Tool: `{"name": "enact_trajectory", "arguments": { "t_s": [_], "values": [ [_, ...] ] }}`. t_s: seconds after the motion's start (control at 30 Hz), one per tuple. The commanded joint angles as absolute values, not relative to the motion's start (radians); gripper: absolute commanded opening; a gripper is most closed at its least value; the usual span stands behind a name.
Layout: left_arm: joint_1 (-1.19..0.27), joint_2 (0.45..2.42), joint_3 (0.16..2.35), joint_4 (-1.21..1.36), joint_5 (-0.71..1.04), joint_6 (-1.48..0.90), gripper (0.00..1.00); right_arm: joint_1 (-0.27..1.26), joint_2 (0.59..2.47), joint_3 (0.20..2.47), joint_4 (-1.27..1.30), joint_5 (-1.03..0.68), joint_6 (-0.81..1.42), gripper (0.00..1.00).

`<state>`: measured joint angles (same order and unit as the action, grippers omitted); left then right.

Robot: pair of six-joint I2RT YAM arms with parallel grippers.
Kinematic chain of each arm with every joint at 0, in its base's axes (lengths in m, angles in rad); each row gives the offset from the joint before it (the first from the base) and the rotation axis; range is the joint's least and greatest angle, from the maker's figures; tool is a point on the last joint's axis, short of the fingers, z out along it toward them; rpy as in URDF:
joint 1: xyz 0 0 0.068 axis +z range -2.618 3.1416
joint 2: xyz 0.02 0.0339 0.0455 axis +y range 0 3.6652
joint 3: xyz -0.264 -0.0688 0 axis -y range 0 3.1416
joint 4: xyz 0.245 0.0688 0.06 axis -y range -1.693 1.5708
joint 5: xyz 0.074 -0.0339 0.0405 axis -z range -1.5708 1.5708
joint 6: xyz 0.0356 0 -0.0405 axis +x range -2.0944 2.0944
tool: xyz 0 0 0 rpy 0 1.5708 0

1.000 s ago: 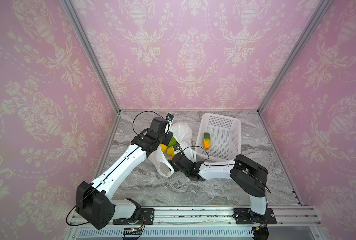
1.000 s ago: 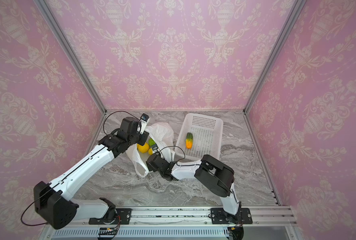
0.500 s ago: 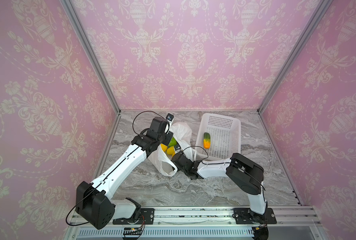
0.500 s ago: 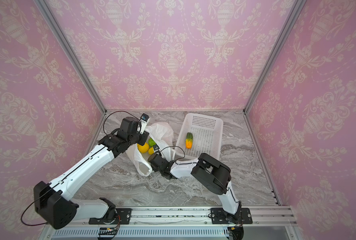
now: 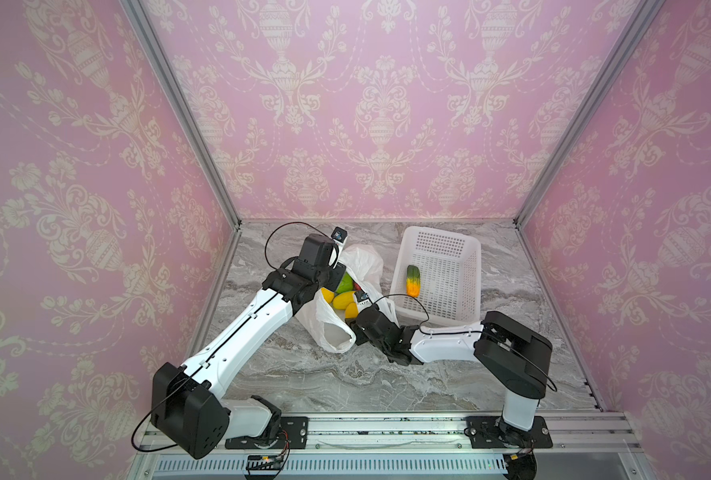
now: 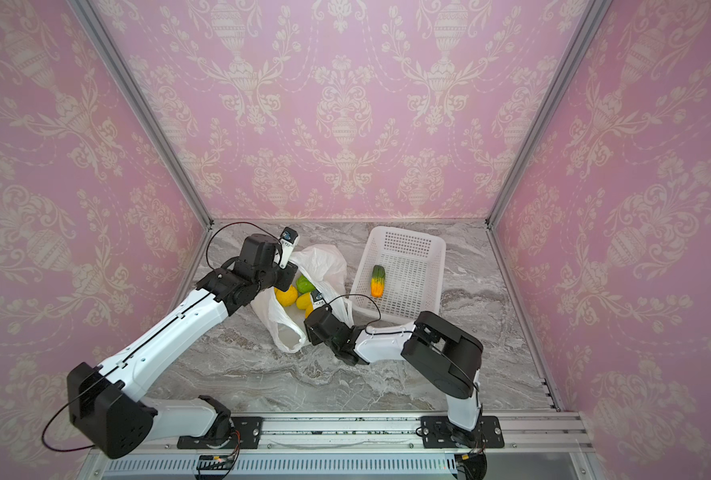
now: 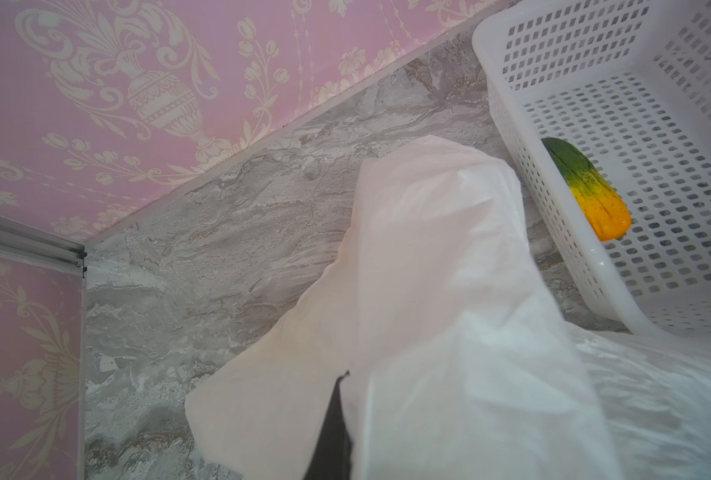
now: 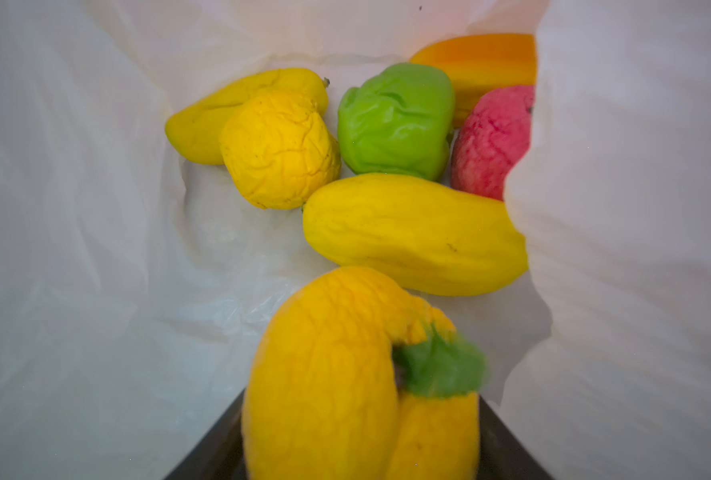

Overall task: Untie the knot of the plastic bag and take out the fruit
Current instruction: 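Lower the right gripper into the bag and grasp the yellow pepper, then carry the yellow pepper with the right gripper into the white basket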

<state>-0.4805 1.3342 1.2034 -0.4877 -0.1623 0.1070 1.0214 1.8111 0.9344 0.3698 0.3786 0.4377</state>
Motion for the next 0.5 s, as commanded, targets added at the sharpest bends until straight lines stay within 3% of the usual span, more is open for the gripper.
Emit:
{"name": "enact_trajectory", "arguments": {
  "t_s": [0.0, 0.47],
  "values": [
    [-0.474, 1.321, 1.206, -0.499, -0.145, 0.1, 0.0, 1.021, 1.736, 0.878, 0.476, 0.358, 0.416, 0.49],
    [-0.474, 1.331, 1.208, -0.502, -0.139, 0.099, 0.0, 1.037, 1.537, 0.68, 0.704, 0.295, 0.361, 0.41]
  ]
}}
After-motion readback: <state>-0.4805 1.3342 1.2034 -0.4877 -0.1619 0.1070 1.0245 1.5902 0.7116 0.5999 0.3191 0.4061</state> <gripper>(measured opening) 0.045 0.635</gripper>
